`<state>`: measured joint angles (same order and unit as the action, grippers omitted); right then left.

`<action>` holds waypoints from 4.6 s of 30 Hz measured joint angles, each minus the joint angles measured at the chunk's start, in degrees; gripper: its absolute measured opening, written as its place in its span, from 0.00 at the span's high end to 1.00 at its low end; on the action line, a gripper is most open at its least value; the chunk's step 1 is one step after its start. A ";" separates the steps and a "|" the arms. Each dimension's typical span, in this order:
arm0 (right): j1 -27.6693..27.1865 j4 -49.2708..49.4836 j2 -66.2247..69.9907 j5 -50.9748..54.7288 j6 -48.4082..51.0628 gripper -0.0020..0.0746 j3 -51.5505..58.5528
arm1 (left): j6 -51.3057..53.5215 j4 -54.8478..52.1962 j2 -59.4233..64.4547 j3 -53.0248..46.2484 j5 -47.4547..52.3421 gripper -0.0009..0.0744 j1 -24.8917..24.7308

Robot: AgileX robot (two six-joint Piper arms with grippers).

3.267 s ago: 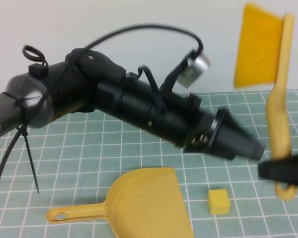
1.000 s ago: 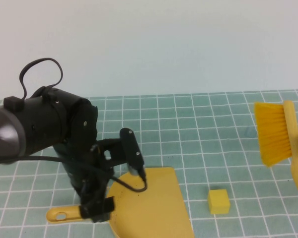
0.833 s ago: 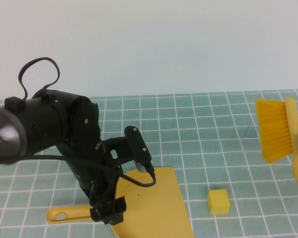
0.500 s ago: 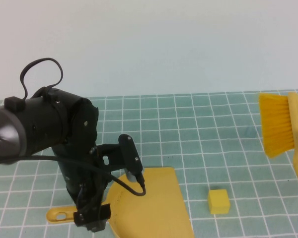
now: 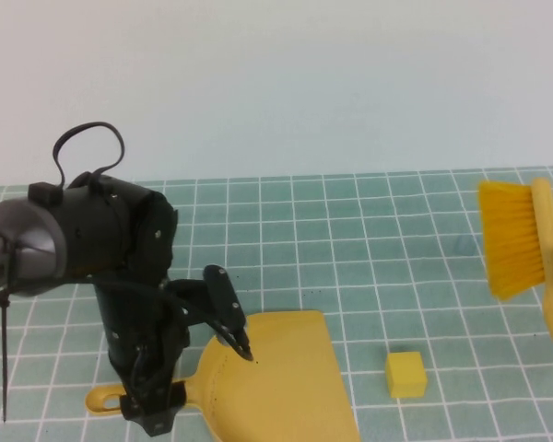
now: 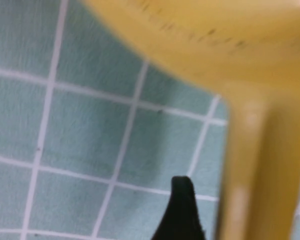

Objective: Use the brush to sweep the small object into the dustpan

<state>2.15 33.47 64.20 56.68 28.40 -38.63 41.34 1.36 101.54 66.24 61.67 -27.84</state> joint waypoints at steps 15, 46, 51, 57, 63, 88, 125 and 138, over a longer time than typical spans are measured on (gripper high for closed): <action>0.00 0.11 0.00 1.18 0.00 0.75 0.02 | 1.17 2.70 0.71 0.00 0.20 0.54 3.00; 11.54 -18.22 10.11 -2.35 -16.56 0.76 0.02 | -4.78 -7.74 -1.98 4.65 12.28 0.99 -7.44; 12.24 -21.09 12.68 -3.36 -18.60 0.76 0.02 | -6.81 -6.32 0.20 4.79 12.28 0.99 -7.44; 15.99 -21.40 18.16 -3.91 -18.84 0.76 0.02 | -6.81 -5.21 2.54 4.79 12.28 0.99 -7.44; 22.29 -21.14 23.82 -7.58 -20.30 0.76 0.02 | -6.69 -4.70 2.53 4.79 12.28 0.99 -7.44; 32.93 -4.47 28.44 -6.86 -12.43 0.76 -7.27 | -5.60 -6.23 2.53 4.79 12.28 0.99 -7.34; 26.14 -8.99 36.51 -17.13 -19.62 0.73 -7.87 | -5.60 -4.69 2.53 4.79 12.07 0.99 -7.34; 26.14 -8.98 36.54 -16.20 -20.80 0.48 -8.12 | -5.60 -4.52 2.53 4.79 12.18 0.99 -7.34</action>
<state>28.28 24.49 100.74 40.48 7.60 -46.76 35.74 -3.17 104.06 71.03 73.85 -35.18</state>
